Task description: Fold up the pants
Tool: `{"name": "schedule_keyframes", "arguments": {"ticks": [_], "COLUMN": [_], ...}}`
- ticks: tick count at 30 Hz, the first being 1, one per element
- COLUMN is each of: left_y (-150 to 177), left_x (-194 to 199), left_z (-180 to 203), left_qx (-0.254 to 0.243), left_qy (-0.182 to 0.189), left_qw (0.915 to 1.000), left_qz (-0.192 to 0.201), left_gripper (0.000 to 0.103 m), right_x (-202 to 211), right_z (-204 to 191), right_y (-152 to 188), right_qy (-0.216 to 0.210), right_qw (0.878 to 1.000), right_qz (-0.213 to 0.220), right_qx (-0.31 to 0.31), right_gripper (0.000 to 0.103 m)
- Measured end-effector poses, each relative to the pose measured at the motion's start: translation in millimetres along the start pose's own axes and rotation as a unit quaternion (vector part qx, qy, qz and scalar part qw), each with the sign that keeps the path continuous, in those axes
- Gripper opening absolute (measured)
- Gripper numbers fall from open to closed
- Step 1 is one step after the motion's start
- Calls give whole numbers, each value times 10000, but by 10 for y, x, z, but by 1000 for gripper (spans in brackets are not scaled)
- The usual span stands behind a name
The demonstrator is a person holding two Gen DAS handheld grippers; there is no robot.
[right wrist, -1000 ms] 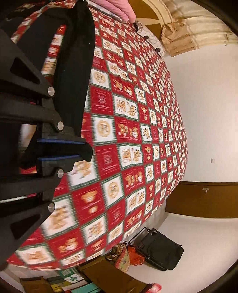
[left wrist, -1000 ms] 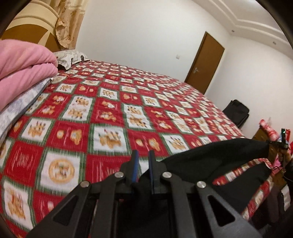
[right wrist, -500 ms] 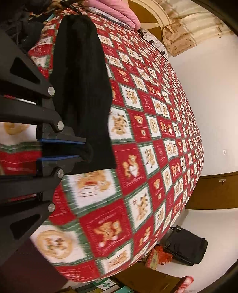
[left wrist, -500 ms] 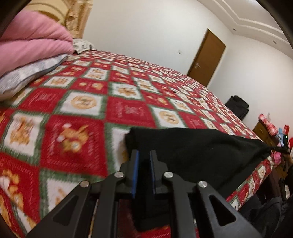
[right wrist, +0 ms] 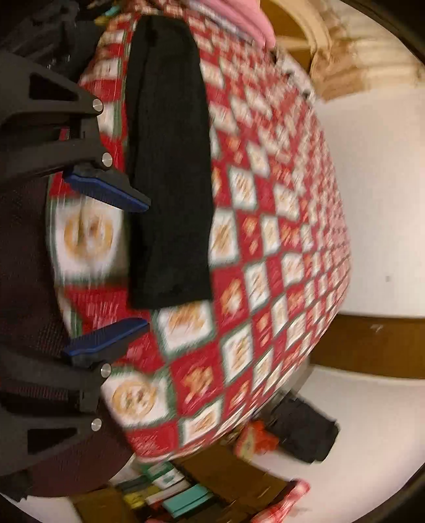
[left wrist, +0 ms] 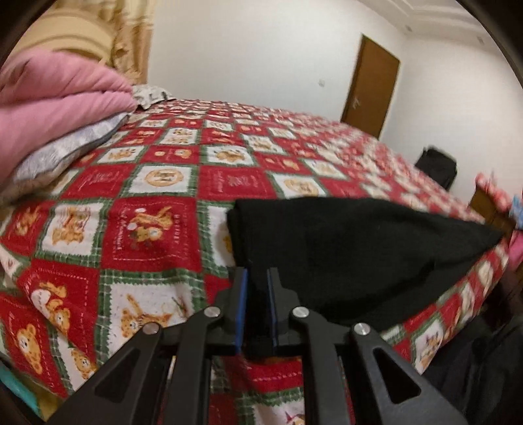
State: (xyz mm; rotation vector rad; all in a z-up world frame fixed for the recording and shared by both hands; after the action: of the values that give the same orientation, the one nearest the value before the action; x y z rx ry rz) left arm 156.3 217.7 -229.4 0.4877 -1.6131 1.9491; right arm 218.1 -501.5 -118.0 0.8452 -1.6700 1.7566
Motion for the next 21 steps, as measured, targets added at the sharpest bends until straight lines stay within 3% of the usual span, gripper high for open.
{"name": "schedule_keyframes", "arguments": {"ticks": [2,4,6,8,14,18,21], "left_y": [27,35,41,54,216,181,133], "left_x": [1,14,24,6,-115,-90,-89], "left_z": [89,179,261,312,223,99,103], "left_qx": [-168,-340,-502,-654,-676,-262,-54], "left_qy": [-62,-137,-191,-283,-409,-404,-229], "left_qw": [9998,9993,9985,9974,9962,9986,9996], "left_qz": [-65,-68,-52,-49,-368,-231,-134], "left_gripper": [14,22,46,53,55,55,54], "right_x": [98,100,41,-31,-329,-462,-567], "right_z": [-309,-746,-1170,-1654,-2900,-3425,-3650], "right_y": [-102,-165,-198,-193,79,315,423], "right_qy": [-122,-231,-380,-714,-1425,-1822,-1821], "right_qw": [9993,9966,9921,9857,9616,9464,9415], "right_qz": [236,349,437,479,256,87,68], "right_qx": [255,715,1110,1447,2334,2666,2834], "right_gripper": [68,68,68,68,68,68,68]}}
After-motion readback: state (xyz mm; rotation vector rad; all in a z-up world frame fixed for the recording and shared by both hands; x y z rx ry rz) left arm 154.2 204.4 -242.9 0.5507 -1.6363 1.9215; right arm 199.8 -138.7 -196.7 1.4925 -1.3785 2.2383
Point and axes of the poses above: each gripper's, at about its wrist camera, not at the fingertips, and x roughly against the way its jaws point, z to its right, y to its underside, the point moved 10 cm from there along -x, roughly the way its jaws point, and after that the axes turned 3 degrees about y, right-handed, at the moved point
